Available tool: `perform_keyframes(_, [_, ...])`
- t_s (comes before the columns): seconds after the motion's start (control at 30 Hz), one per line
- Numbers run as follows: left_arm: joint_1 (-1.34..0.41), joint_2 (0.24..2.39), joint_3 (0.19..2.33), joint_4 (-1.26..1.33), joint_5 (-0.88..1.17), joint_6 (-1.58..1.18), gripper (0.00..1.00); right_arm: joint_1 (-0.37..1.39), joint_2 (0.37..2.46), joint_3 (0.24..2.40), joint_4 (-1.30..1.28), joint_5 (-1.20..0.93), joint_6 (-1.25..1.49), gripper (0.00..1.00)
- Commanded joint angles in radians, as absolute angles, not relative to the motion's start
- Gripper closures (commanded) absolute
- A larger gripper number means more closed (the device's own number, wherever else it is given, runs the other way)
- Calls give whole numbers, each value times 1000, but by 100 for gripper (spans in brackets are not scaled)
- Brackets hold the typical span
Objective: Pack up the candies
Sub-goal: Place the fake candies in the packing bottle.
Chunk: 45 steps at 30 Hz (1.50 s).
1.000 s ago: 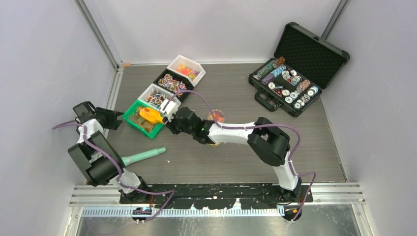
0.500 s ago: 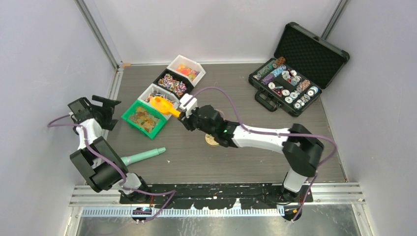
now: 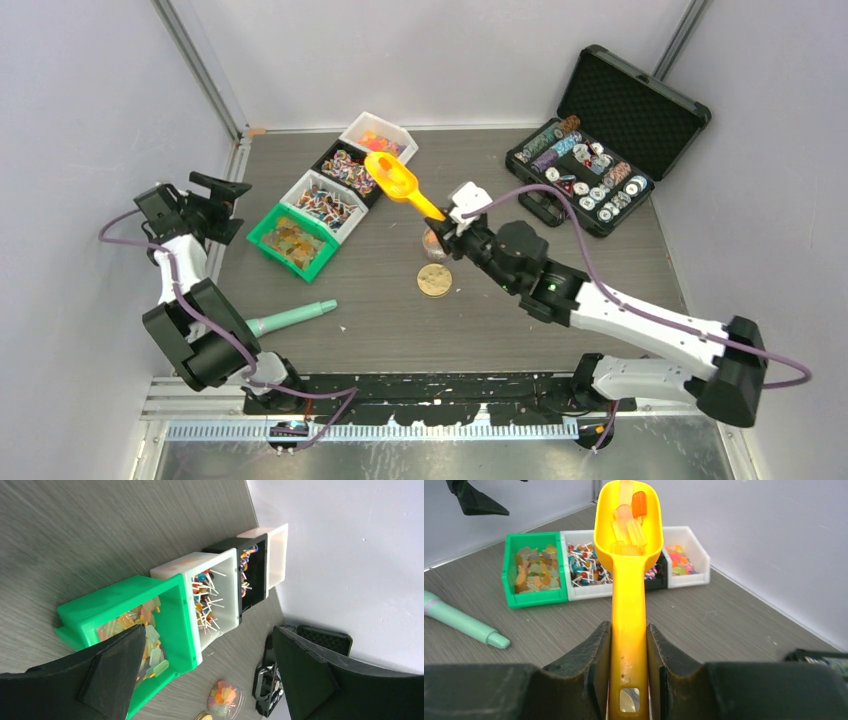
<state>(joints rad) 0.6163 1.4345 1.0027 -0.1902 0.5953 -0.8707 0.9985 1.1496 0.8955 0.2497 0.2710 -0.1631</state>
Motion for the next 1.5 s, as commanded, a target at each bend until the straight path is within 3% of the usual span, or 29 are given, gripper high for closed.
perform_keyframes(0.0, [588, 1399, 1073, -151, 667, -830, 0, 998, 991, 849, 124, 361, -189, 100])
perform_keyframes(0.33, [418, 1347, 1118, -182, 706, -754, 0, 997, 718, 753, -200, 447, -118, 100])
perform_keyframes(0.57, [253, 1266, 1137, -272, 705, -638, 0, 998, 680, 736, -379, 456, -31, 100])
perform_keyframes(1.03, [73, 1032, 941, -376, 711, -509, 0, 998, 792, 792, -481, 416, -37, 100])
perform_keyframes(1.47, [26, 989, 939, -524, 655, -356, 0, 997, 974, 921, -557, 415, -23, 100])
